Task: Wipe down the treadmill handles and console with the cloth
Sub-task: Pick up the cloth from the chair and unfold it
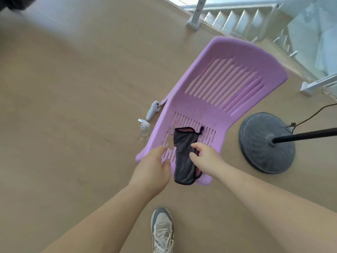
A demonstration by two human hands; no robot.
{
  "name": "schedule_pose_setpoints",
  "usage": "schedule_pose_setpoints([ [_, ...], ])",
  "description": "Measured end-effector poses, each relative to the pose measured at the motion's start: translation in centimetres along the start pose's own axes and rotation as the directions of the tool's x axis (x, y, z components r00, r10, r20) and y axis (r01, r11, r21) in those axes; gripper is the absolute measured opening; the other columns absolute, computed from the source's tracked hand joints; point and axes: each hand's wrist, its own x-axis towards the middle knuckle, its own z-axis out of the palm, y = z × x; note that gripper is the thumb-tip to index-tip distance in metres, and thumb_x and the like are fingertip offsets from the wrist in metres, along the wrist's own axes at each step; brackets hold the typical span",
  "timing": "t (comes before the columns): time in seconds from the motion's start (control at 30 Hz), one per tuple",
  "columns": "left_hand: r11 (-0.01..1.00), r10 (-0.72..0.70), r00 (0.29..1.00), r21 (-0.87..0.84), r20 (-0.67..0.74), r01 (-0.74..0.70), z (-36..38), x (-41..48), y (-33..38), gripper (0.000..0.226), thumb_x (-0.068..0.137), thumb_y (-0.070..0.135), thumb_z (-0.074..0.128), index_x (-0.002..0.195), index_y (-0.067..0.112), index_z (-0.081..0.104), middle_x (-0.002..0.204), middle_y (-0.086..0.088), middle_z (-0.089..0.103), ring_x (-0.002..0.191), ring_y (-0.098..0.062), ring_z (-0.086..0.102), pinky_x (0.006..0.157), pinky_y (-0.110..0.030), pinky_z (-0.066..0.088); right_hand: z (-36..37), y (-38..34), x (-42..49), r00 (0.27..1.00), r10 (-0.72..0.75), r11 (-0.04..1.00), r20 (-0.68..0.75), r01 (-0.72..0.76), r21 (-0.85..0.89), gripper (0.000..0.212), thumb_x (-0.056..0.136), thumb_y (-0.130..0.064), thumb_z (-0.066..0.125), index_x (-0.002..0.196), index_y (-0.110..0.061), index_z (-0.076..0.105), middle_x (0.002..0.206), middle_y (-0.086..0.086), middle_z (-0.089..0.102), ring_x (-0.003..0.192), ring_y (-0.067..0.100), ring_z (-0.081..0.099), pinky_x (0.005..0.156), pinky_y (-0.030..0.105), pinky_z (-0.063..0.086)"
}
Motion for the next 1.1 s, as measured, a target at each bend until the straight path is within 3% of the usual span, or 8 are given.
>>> schedule_pose_setpoints([
  [0.2, 1.0, -0.007, 1.0, 0.015, -0.006, 0.007, 1.3, 2.7, -1.0, 0.042, 0.103, 0.02, 0.049, 0.145, 0.027, 0.051, 0.142, 0.014, 0.057, 0.121, -0.008, 0.058, 0.098, -0.029, 0.049, 3.2, -0.1, 6.5, 0.994, 0.076, 0.997, 0.081, -0.078, 0.019, 0.056, 0.095, -0.039, 0.052, 0.15, -0.029, 0.045, 0.166, 0.003, 0.015, 0.152, 0.024, 0.021, 0.121, 0.04, 0.025],
  [0.3, 0.999, -0.025, 0.999, -0.037, -0.045, 0.024, 1.1, 2.1, -2.1, 0.042, 0.102, 0.017, 0.049, 0.142, 0.029, 0.054, 0.138, 0.017, 0.058, 0.113, -0.005, 0.06, 0.096, -0.03, 0.051, 5.1, -0.3, 7.3, 0.994, 0.11, 0.994, -0.007, -0.109, 0.016, 0.05, 0.098, -0.029, 0.047, 0.147, -0.017, 0.047, 0.16, -0.001, 0.017, 0.143, 0.026, 0.028, 0.117, 0.036, 0.029],
  [0.43, 0.995, -0.047, 0.996, -0.093, -0.07, 0.04, 0.3, 0.4, -2.6, 0.041, 0.101, 0.017, 0.05, 0.138, 0.034, 0.056, 0.118, 0.021, 0.064, 0.09, -0.005, 0.065, 0.081, -0.032, 0.055, 5.5, -1.3, 5.6, 0.979, 0.18, 0.922, -0.098, -0.133, 0.364, 0.013, 0.09, -0.013, 0.05, 0.088, -0.014, 0.062, 0.095, 0.001, 0.048, 0.077, 0.018, 0.042, 0.07, 0.027, 0.039],
  [0.53, 0.986, -0.044, 0.994, -0.167, -0.097, 0.027, -1.3, -2.0, -2.6, 0.036, 0.1, 0.016, 0.052, 0.131, 0.034, 0.061, 0.09, 0.014, 0.067, 0.074, -0.008, 0.063, 0.071, -0.027, 0.05, 3.8, -3.0, 1.5, 0.965, 0.255, 0.751, -0.059, -0.159, 0.641, 0.015, 0.076, -0.017, 0.061, 0.077, -0.004, 0.066, 0.069, 0.001, 0.053, 0.068, 0.018, 0.05, 0.069, 0.03, 0.044],
  [0.7, 0.981, 0.015, 0.985, -0.188, -0.175, -0.048, -6.2, -6.9, -1.3, 0.03, 0.101, 0.017, 0.055, 0.127, 0.032, 0.062, 0.112, 0.025, 0.062, 0.096, 0.002, 0.064, 0.082, -0.019, 0.049, 2.4, -9.2, -9.5, 0.995, 0.065, 0.61, 0.077, -0.101, 0.786, 0.008, 0.086, -0.013, 0.078, 0.094, -0.013, 0.077, 0.09, 0.002, 0.076, 0.082, 0.014, 0.069, 0.066, 0.029, 0.049],
  [0.83, 0.968, 0.102, 0.955, -0.195, -0.277, -0.16, -12.2, -12.8, -0.8, 0.04, 0.098, 0.006, 0.054, 0.129, 0.032, 0.059, 0.131, 0.023, 0.052, 0.117, 0.008, 0.053, 0.095, -0.021, 0.05, 3.6, -16.7, -18.0, 0.998, -0.063, 0.542, 0.011, 0.025, 0.84, 0.045, 0.066, -0.005, 0.079, 0.107, -0.01, 0.062, 0.1, 0.026, 0.068, 0.088, 0.028, 0.068, 0.083, 0.047, 0.059],
  [0.97, 0.942, 0.021, 0.944, -0.31, -0.33, -0.13, -20.4, -21.9, -1.0, 0.047, 0.097, 0.01, 0.057, 0.136, 0.036, 0.055, 0.129, 0.024, 0.055, 0.103, 0.003, 0.062, 0.083, -0.015, 0.05, 5.1, -25.5, -27.0, 0.961, -0.275, 0.588, 0.005, 0.164, 0.792, 0.045, 0.066, -0.007, 0.067, 0.11, -0.011, 0.057, 0.095, 0.014, 0.068, 0.082, 0.02, 0.064, 0.072, 0.033, 0.057],
  [1.1, 0.77, -0.178, 0.929, -0.634, -0.325, -0.075, -28.6, -34.2, -1.6, 0.043, 0.092, 0.009, 0.068, 0.124, 0.038, 0.064, 0.098, 0.006, 0.074, 0.082, -0.007, 0.072, 0.069, -0.016, 0.054, 6.3, -34.6, -37.2, 0.874, -0.473, 0.663, 0.11, 0.271, 0.698, 0.043, 0.071, -0.004, 0.061, 0.109, -0.024, 0.065, 0.092, 0.012, 0.06, 0.081, 0.021, 0.056, 0.074, 0.034, 0.05],
])
